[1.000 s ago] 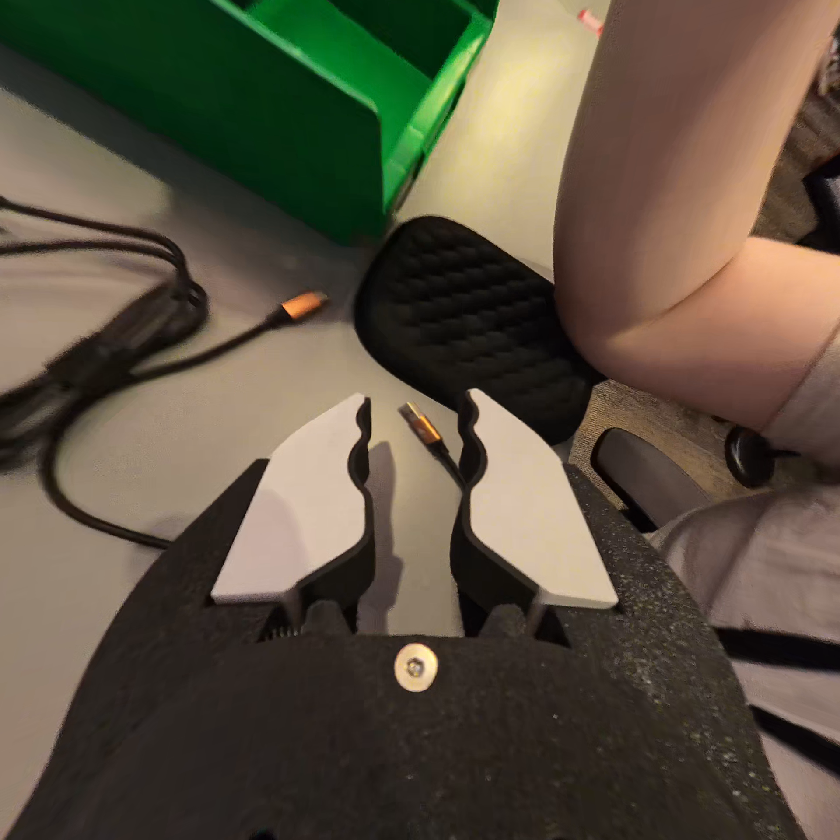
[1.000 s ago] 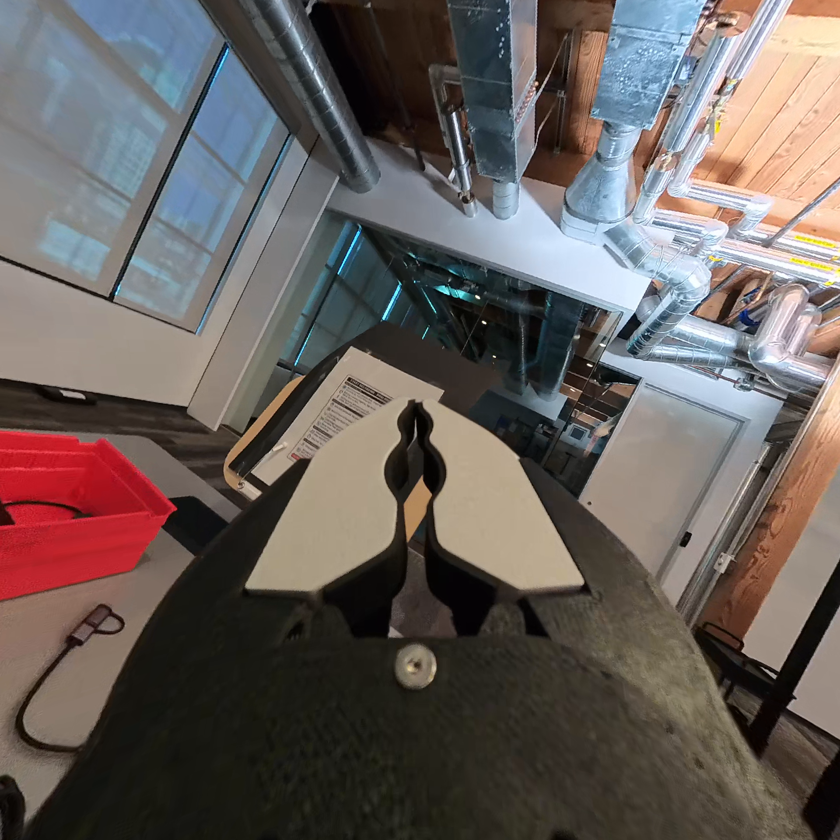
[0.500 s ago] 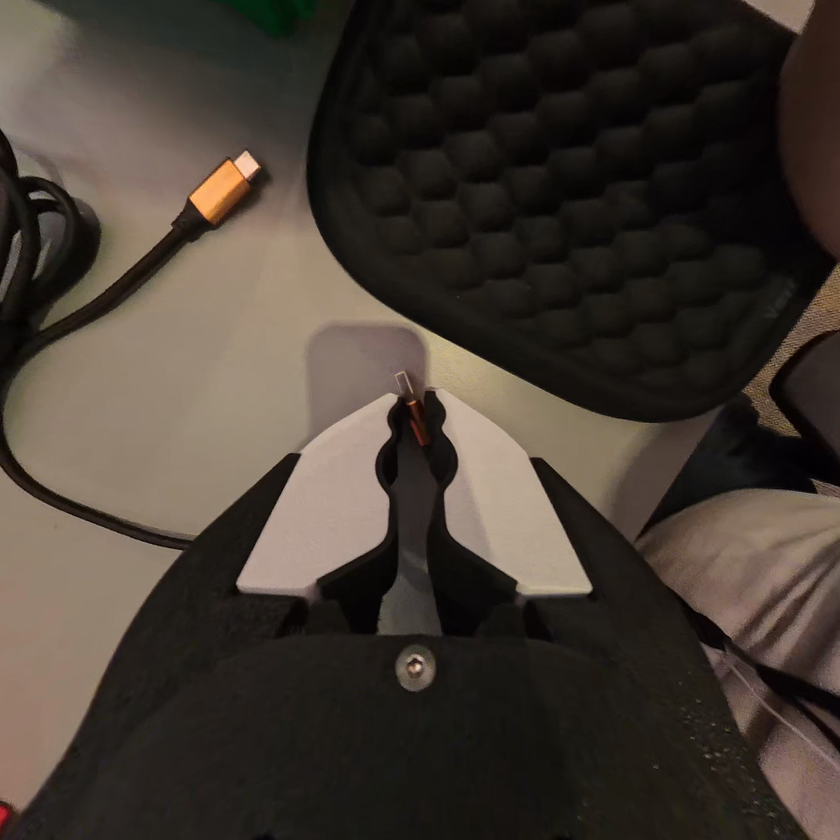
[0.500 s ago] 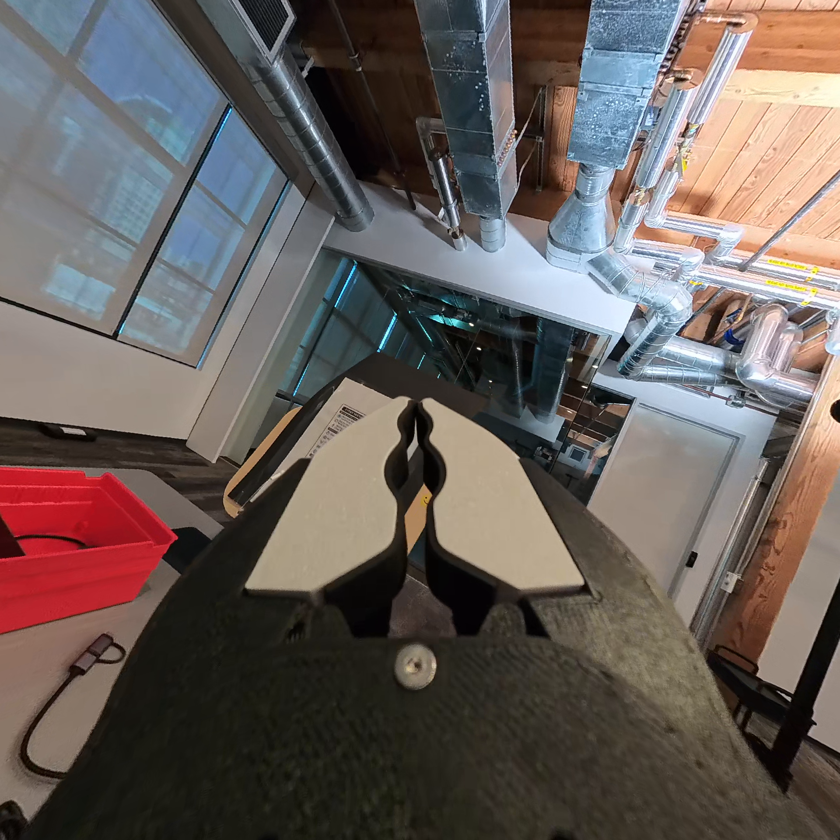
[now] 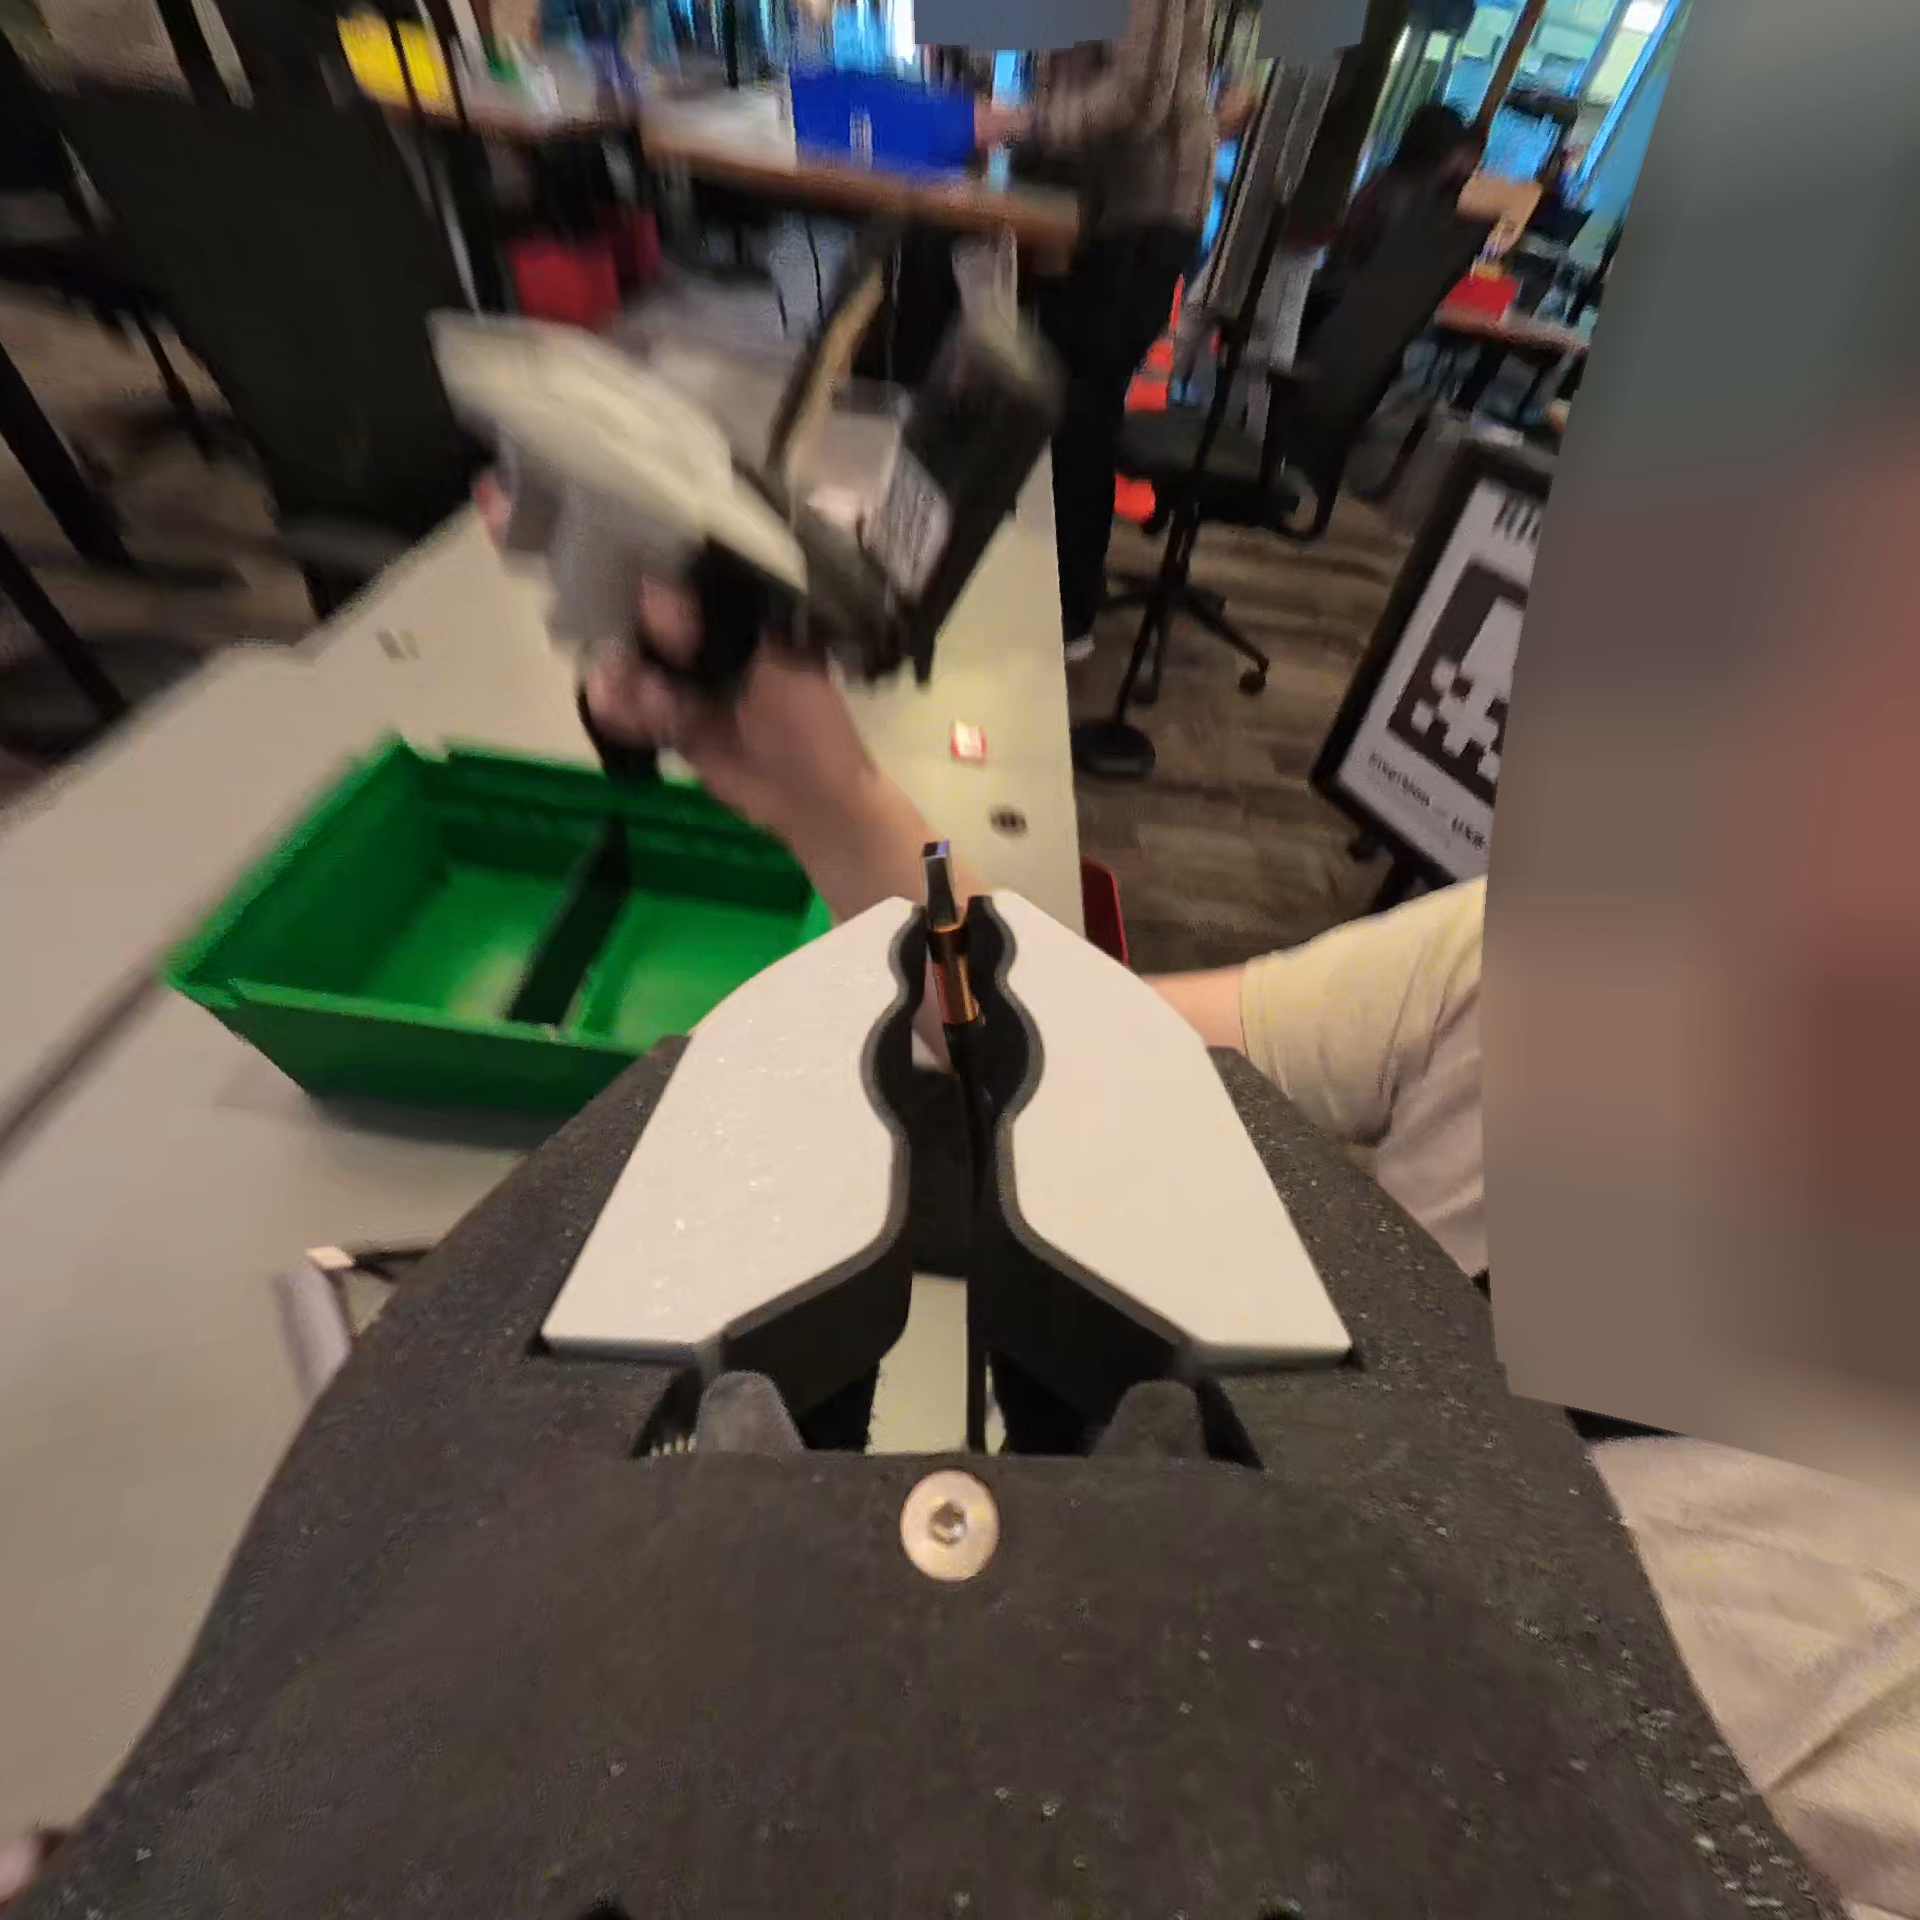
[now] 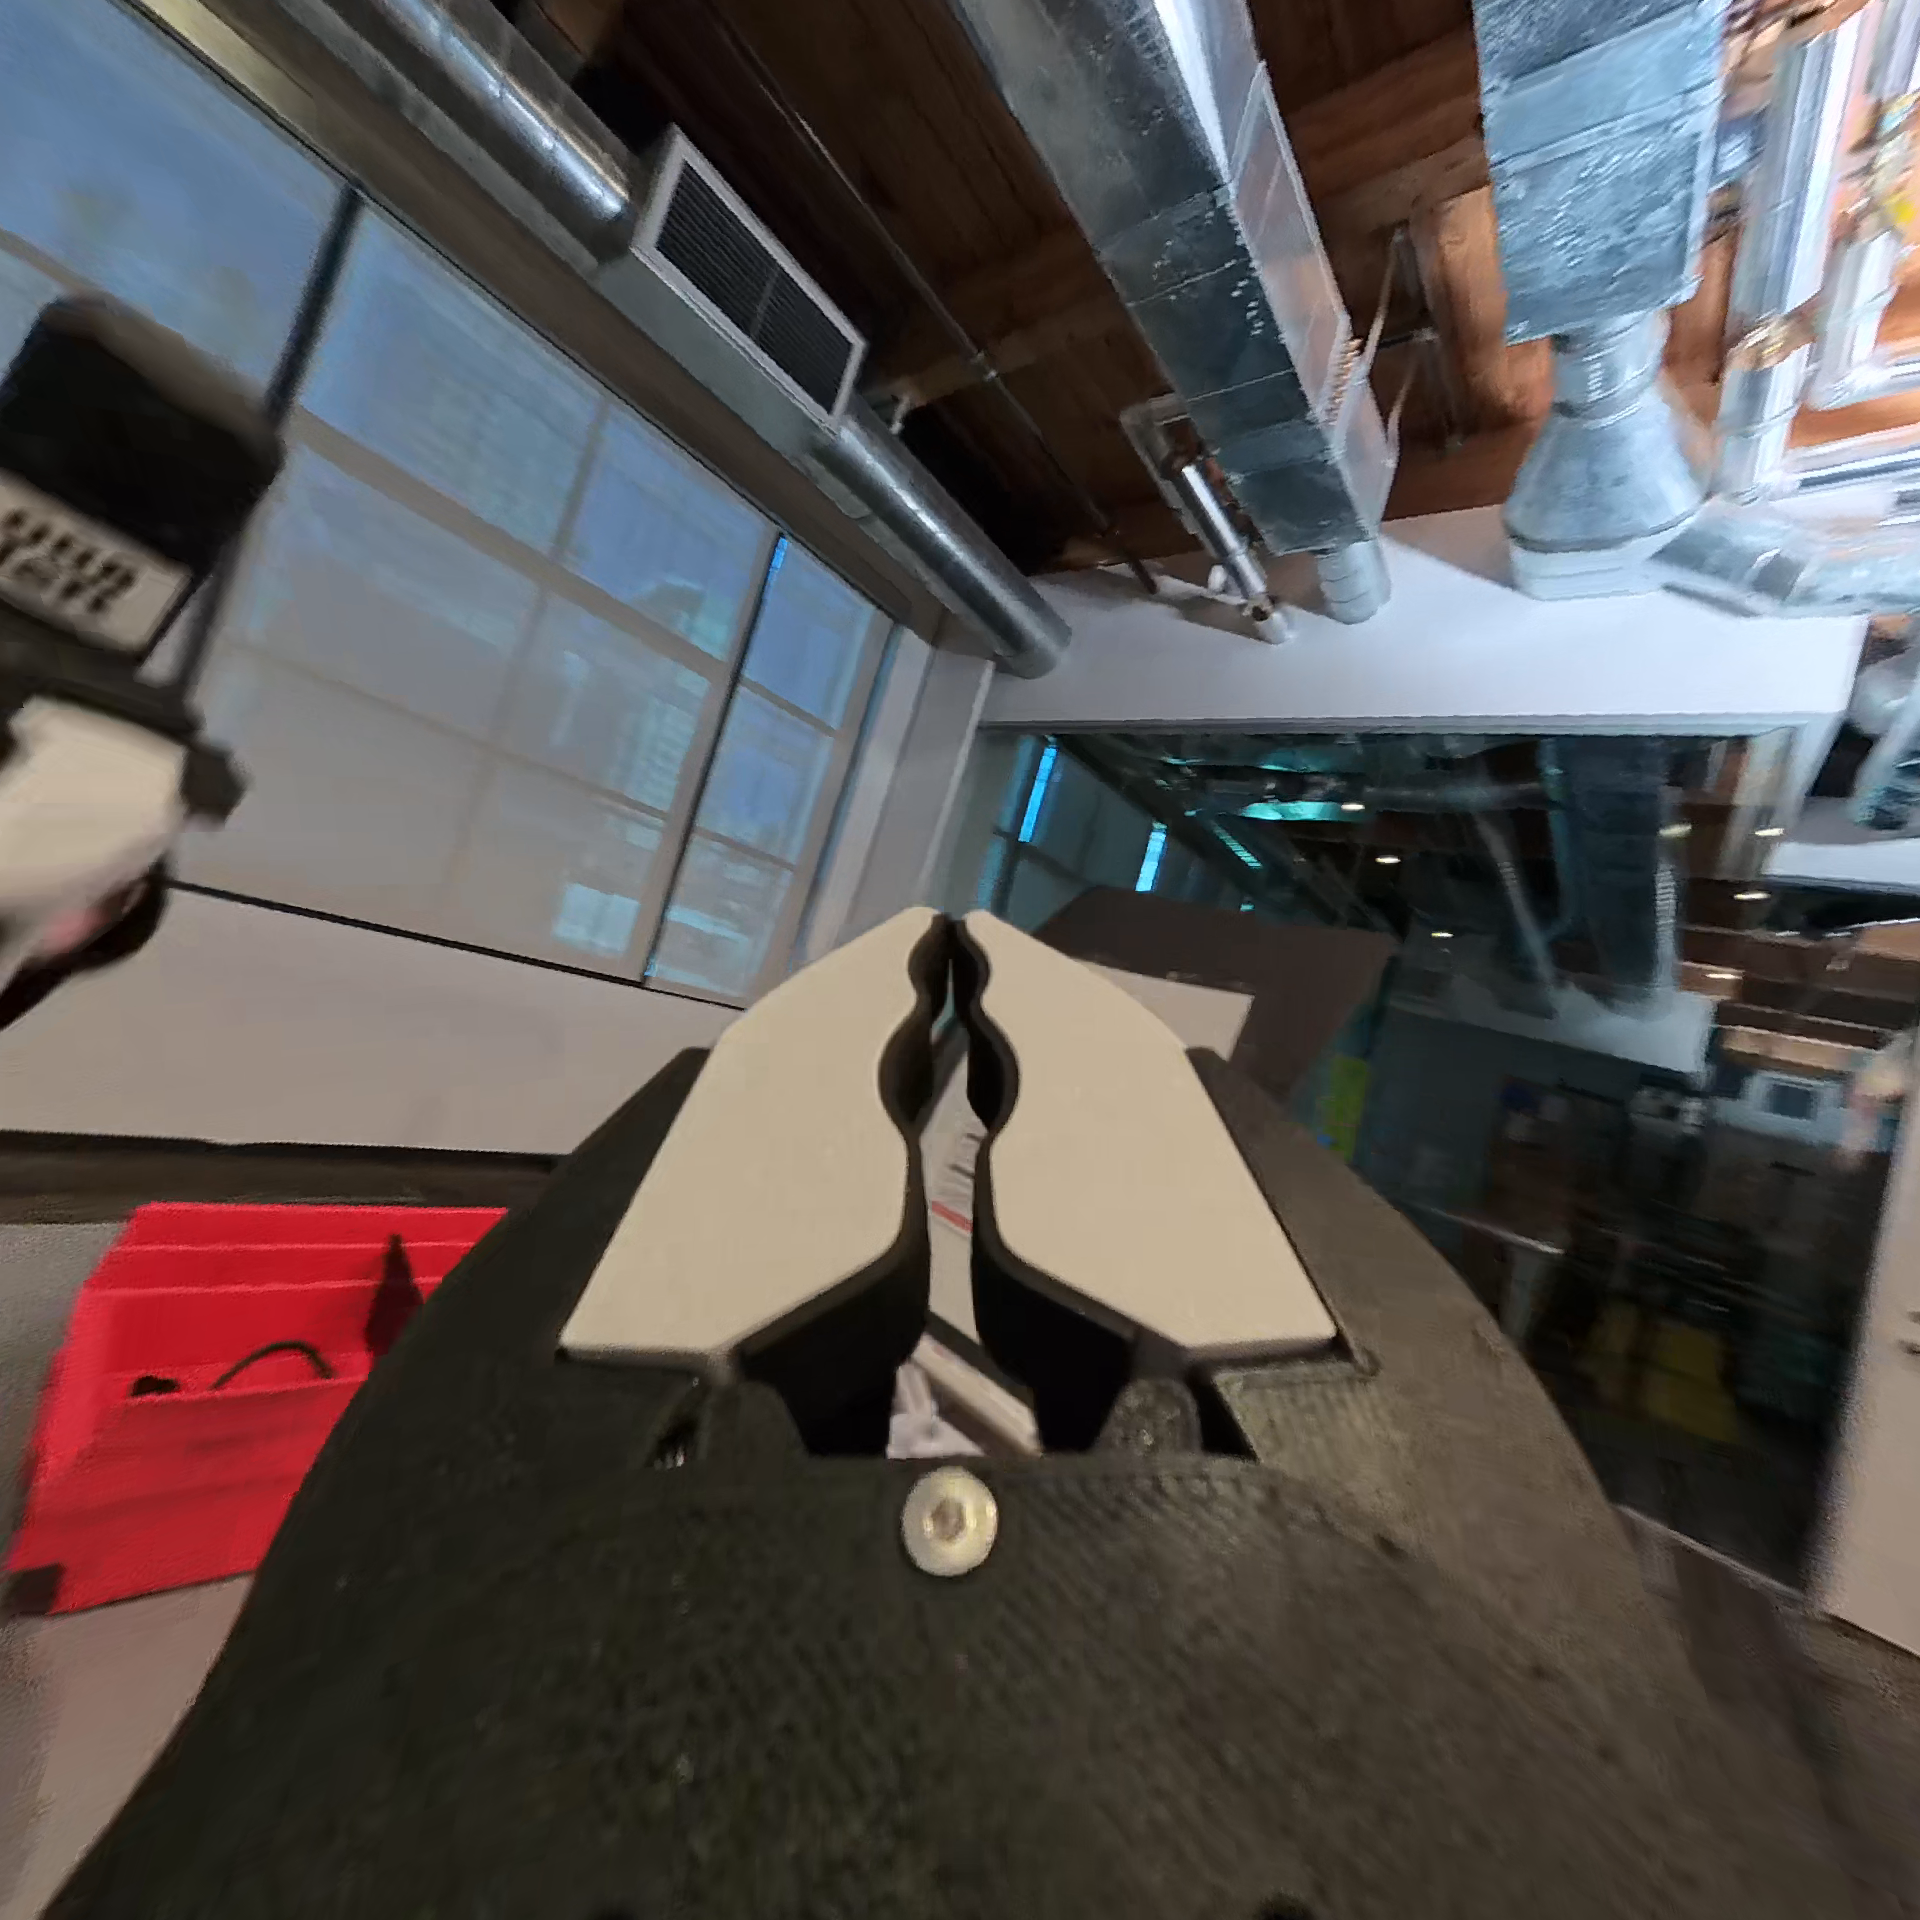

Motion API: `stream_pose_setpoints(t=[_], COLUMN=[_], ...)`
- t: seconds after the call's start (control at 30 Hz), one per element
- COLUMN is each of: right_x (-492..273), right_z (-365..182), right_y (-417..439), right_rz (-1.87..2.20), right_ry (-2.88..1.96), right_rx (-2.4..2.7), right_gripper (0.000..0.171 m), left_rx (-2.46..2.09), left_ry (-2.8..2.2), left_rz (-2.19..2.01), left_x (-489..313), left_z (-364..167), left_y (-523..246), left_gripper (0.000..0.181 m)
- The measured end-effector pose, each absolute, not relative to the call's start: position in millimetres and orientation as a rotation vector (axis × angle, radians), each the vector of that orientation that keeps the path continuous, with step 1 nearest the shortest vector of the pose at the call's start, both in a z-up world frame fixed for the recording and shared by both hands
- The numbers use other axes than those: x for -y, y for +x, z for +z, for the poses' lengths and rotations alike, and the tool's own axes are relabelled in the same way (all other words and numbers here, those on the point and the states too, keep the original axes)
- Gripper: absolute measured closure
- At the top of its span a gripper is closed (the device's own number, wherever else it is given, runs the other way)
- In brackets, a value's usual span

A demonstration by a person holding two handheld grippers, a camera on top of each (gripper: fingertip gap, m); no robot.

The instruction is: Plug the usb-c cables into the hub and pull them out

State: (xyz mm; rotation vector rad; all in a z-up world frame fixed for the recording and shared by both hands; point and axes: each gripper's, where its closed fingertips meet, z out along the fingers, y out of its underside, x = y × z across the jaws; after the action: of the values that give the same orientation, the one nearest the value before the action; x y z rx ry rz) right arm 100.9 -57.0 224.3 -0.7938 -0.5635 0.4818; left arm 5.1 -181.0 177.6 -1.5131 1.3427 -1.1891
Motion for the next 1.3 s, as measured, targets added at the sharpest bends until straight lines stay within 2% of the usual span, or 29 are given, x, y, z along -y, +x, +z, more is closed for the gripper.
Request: stream_pose_setpoints(t=[0.13, 0.27, 0.43, 0.6, 0.77, 0.83, 0.9, 0.97, 1.0, 1.1, 1.2, 1.23, 1.3], right_x=[48, 59, 93, 107, 158, 178, 192, 198, 201, 201, 183, 175, 152], right_z=[200, 178, 177, 169, 179, 184, 188, 187, 187, 189, 192, 193, 190], right_y=[64, 24, -4, -25, -48, -49, -47, -46, -44, -46, -47, -46, -44], right_rz=[0.608, 0.637, 0.576, 0.203, 0.002, -0.053, -0.057, -0.026, -0.008, 0.098, 0.276, 0.331, 0.414], right_ry=[-0.741, -0.641, -0.467, -0.37, -0.159, -0.073, -0.025, -0.013, -0.009, -0.079, -0.306, -0.391, -0.598], right_rx=[0.694, 0.865, 0.946, 1.03, 1.022, 0.985, 0.959, 0.976, 0.977, 1.047, 1.13, 1.144, 1.174], right_gripper=[0.17, 0.158, 0.144, 0.137, 0.12, 0.122, 0.133, 0.16, 0.166, 0.167, 0.167, 0.167, 0.167], left_rx=[-1.213, -1.13, -1.111, -1.134, -1.156, -1.151, -1.132, -1.109, -1.095, -1.048, -0.997, -0.974, -0.939], left_ry=[-1.241, -1.075, -1.012, -0.985, -0.999, -1.0, -0.997, -1.012, -1.027, -1.115, -1.296, -1.357, -1.433], left_rz=[-1.221, -1.252, -1.27, -1.295, -1.283, -1.282, -1.295, -1.317, -1.324, -1.319, -1.231, -1.178, -1.053], left_x=[165, 160, 162, 168, 167, 165, 161, 154, 148, 125, 90, 77, 56], left_z=[280, 345, 374, 388, 392, 391, 388, 382, 377, 354, 306, 287, 254], left_y=[-28, -54, -60, -60, -55, -55, -58, -62, -64, -67, -65, -64, -68], left_gripper=[0.174, 0.174, 0.174, 0.174, 0.174, 0.174, 0.174, 0.174, 0.174, 0.174, 0.174, 0.169, 0.143])
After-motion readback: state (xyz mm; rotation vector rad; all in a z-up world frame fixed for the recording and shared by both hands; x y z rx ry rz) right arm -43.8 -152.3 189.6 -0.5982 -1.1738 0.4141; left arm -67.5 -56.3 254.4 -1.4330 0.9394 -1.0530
